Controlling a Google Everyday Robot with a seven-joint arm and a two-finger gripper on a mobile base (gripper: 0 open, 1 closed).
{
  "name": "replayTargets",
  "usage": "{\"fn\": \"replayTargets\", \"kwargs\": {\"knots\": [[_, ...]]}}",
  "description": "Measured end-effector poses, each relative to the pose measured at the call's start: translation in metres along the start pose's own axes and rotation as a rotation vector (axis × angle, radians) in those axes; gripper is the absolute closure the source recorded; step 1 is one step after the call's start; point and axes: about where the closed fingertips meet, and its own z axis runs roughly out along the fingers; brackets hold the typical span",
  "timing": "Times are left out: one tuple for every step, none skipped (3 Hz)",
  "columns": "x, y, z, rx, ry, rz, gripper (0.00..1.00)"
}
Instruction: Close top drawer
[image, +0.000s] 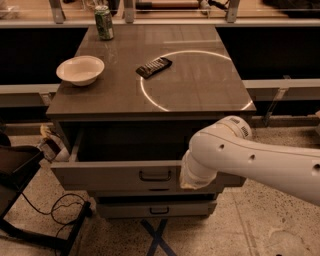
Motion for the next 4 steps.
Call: {"fn": "replayTargets", "kwargs": {"knots": [[-0.023, -0.037, -0.003, 0.064, -0.055, -0.031, 1.0], [-0.023, -0.036, -0.001, 0.065, -0.056, -0.024, 1.0], [-0.024, -0.034, 0.009, 0.067, -0.057, -0.002, 1.0], [-0.014, -0.044, 0.026, 0.085, -0.06, 0.035, 1.0]]}}
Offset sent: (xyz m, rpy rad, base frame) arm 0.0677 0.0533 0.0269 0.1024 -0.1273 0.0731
